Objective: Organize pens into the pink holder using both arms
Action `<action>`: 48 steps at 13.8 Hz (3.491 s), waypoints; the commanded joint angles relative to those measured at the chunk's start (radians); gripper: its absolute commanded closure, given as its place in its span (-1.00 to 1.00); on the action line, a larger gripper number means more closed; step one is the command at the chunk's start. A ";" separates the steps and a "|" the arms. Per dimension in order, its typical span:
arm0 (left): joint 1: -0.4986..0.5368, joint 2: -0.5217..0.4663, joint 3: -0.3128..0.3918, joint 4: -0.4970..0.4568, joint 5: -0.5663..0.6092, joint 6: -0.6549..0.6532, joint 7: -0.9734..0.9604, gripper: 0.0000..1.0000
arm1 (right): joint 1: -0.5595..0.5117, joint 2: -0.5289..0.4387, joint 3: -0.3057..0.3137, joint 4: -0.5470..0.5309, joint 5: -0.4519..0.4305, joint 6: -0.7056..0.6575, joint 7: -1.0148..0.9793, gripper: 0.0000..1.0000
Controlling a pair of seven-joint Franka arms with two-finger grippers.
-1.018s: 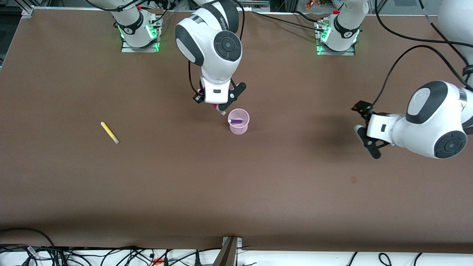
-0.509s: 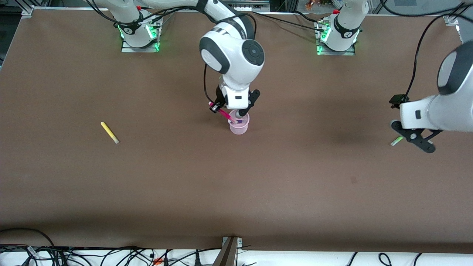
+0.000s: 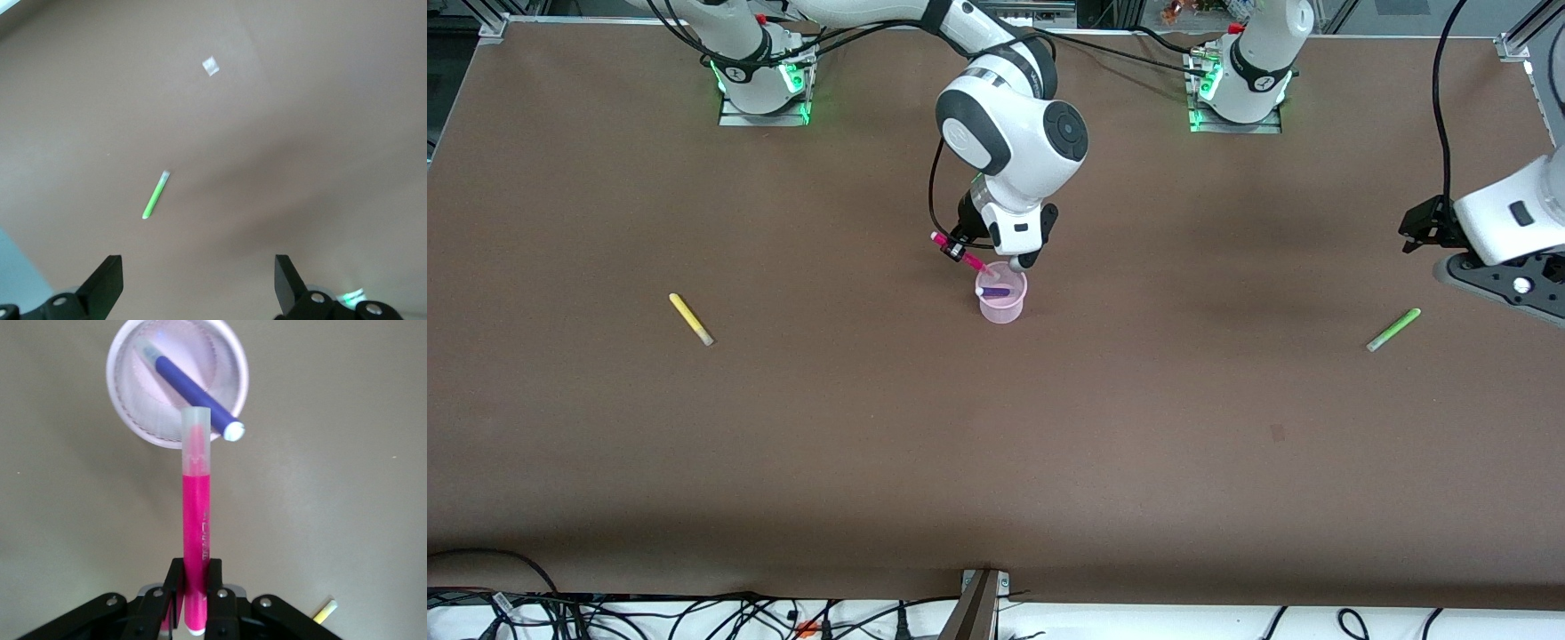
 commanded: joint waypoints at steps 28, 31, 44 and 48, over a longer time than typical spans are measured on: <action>-0.115 -0.235 0.127 -0.347 -0.063 0.279 -0.181 -1.00 | 0.088 0.117 -0.064 0.088 -0.026 0.055 0.036 -0.19; -0.115 -0.235 0.126 -0.347 -0.063 0.279 -0.181 -1.00 | 0.088 0.109 -0.073 0.093 -0.023 0.029 0.030 -0.99; -0.115 -0.237 0.126 -0.344 -0.063 0.271 -0.173 -1.00 | -0.253 -0.242 -0.133 0.140 0.199 -0.366 -0.006 -1.00; -0.115 -0.237 0.126 -0.344 -0.063 0.271 -0.173 -1.00 | -0.314 -0.334 -0.330 0.121 0.270 -0.417 -0.022 -0.99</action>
